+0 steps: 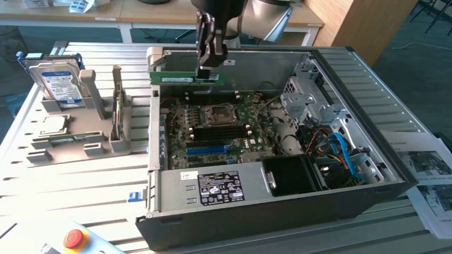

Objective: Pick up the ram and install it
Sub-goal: 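Pick up the ram and move it above insertion slot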

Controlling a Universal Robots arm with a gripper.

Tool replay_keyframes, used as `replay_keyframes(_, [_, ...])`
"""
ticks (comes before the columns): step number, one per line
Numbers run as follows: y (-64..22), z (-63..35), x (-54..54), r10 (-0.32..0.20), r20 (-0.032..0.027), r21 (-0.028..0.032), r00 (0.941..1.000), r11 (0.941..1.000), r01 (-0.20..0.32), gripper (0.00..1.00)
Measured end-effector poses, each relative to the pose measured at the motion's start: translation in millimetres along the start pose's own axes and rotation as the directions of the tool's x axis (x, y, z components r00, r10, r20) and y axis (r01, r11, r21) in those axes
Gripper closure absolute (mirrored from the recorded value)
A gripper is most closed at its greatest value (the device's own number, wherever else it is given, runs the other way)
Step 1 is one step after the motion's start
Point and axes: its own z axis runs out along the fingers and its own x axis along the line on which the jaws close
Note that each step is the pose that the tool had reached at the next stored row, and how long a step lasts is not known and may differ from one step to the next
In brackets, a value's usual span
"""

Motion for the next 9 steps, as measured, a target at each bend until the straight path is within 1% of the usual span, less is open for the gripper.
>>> replay_keyframes(9, [-23.1,-4.4,1.1,0.001,0.0004,-0.0180,1.0000,0.9998,-0.001,0.88])
